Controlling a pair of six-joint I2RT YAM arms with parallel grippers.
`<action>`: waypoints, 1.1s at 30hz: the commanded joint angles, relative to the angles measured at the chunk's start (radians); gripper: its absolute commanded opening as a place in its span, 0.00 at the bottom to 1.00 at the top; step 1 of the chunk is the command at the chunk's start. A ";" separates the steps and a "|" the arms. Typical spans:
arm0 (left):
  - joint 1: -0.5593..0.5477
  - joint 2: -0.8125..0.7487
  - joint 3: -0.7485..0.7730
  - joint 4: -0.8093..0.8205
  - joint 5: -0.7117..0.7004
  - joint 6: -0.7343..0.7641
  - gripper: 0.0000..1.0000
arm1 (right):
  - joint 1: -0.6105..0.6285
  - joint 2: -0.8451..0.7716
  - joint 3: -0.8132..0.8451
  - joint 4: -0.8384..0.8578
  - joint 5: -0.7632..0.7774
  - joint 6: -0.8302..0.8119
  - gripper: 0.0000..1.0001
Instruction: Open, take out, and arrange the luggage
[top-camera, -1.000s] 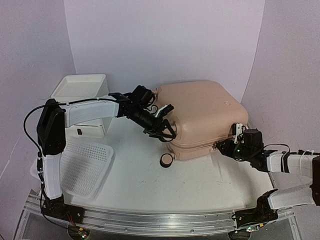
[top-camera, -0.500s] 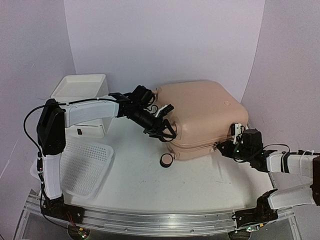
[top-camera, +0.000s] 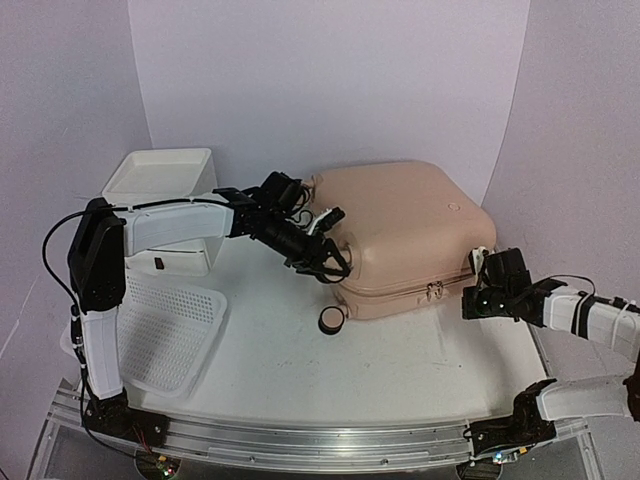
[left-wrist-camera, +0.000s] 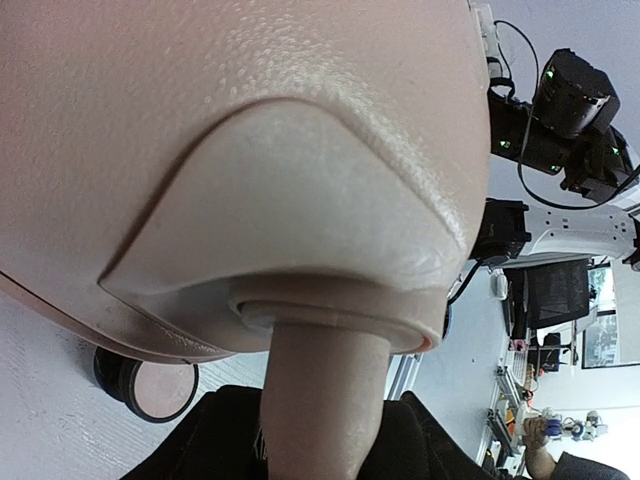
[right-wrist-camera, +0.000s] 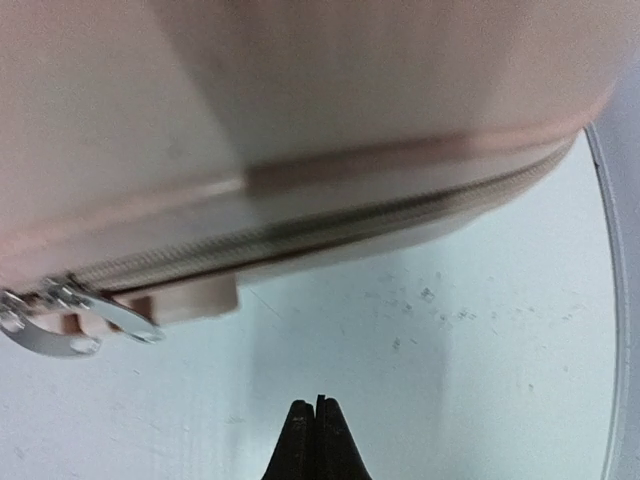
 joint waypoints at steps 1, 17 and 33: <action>0.079 -0.136 -0.005 -0.032 -0.139 -0.061 0.10 | -0.002 -0.054 0.021 -0.064 0.095 -0.183 0.00; 0.080 -0.138 -0.007 -0.038 -0.065 -0.063 0.10 | -0.010 0.030 -0.256 0.774 -0.337 0.025 0.39; 0.079 -0.121 0.026 -0.039 -0.044 -0.084 0.10 | -0.008 -0.005 -0.245 0.746 -0.394 -0.023 0.48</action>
